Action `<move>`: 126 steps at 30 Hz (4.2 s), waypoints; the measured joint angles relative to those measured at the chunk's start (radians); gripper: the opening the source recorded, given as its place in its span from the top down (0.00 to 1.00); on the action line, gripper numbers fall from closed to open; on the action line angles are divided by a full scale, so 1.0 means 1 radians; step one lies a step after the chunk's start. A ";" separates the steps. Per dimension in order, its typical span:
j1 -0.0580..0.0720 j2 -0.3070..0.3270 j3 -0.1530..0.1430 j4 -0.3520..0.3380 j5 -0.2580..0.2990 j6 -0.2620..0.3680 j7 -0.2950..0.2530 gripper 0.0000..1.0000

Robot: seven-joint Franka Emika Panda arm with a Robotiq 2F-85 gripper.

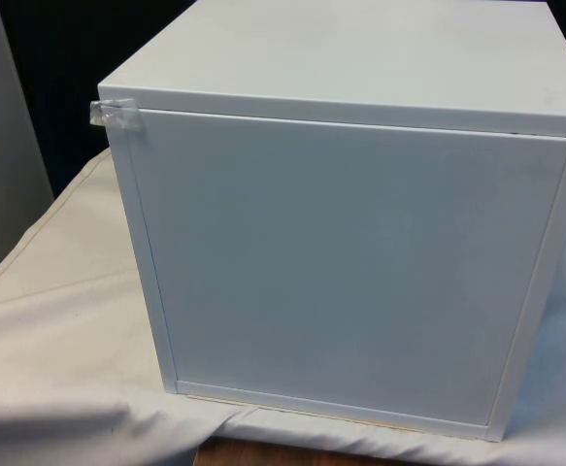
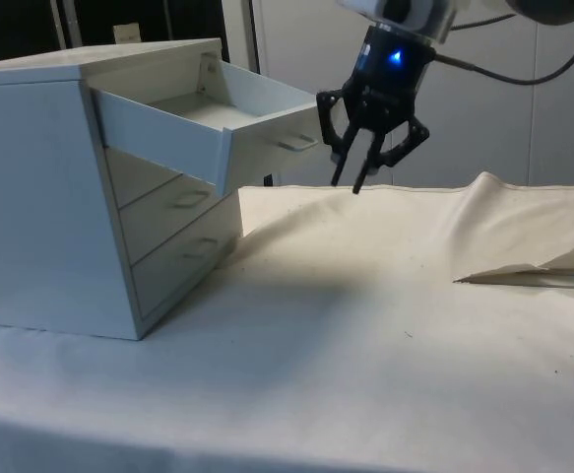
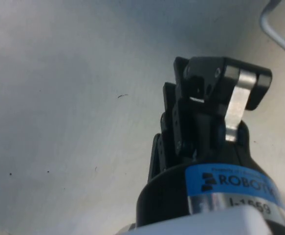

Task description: Open the drawer, then close it.

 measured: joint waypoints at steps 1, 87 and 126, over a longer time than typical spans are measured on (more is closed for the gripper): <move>0.000 0.000 0.000 0.000 0.000 0.000 0.000 0.87; -0.060 0.007 -0.106 0.190 -0.392 -0.164 0.188 1.00; -0.054 -0.030 -0.075 0.233 -0.514 -0.208 0.468 1.00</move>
